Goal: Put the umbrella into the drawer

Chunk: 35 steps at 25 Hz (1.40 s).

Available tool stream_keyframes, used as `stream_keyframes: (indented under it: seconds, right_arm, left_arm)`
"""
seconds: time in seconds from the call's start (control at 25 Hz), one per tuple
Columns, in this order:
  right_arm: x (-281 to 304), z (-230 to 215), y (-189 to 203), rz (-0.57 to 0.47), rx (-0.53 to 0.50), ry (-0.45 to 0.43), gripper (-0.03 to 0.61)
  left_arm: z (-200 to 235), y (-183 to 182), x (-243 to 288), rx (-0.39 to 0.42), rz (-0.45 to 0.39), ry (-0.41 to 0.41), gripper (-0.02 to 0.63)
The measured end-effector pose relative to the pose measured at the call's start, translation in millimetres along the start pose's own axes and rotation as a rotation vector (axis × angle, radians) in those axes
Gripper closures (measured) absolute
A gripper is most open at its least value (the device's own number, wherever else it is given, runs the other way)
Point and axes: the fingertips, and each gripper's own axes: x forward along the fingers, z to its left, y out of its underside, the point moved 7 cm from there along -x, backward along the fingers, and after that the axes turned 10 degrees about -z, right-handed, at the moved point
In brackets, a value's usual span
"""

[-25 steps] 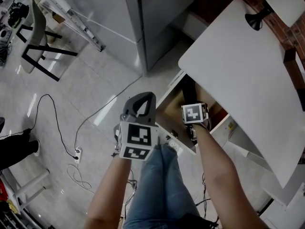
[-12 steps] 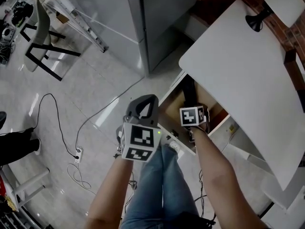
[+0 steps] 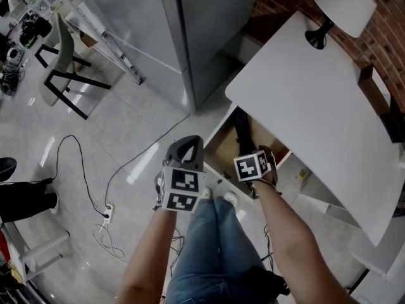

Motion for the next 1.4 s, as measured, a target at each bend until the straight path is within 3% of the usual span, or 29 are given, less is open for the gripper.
stream_keyframes:
  seconds: [0.56, 0.8, 1.12, 1.24, 1.4]
  right_arm:
    - [-109.4, -5.0, -22.1, -0.03, 0.055, -0.085, 0.271]
    - [-147.6, -15.6, -17.6, 0.008, 0.095, -0.091, 0.287]
    - [-194.9, -35.8, -52.9, -0.17, 0.101, -0.17, 0.308]
    - [-214.5, -44.1, -67.1, -0.221, 0.022, -0.192, 0.308]
    - [-251.4, -61.4, -88.4, -0.341, -0.065, -0.14, 0.31]
  left_arm:
    - [-16.5, -54.6, -44.0, 0.008, -0.056, -0.025, 0.614]
    - [-21.0, -79.6, -52.6, 0.021, -0.099, -0.032, 0.612]
    - [-25.0, -119.4, -66.8, 0.025, -0.194, -0.053, 0.612]
    - [-22.1, -136.6, -68.6, 0.031, -0.237, -0.067, 0.612]
    - [-19.1, -160.8, -71.3, 0.031, -0.31, -0.081, 0.613]
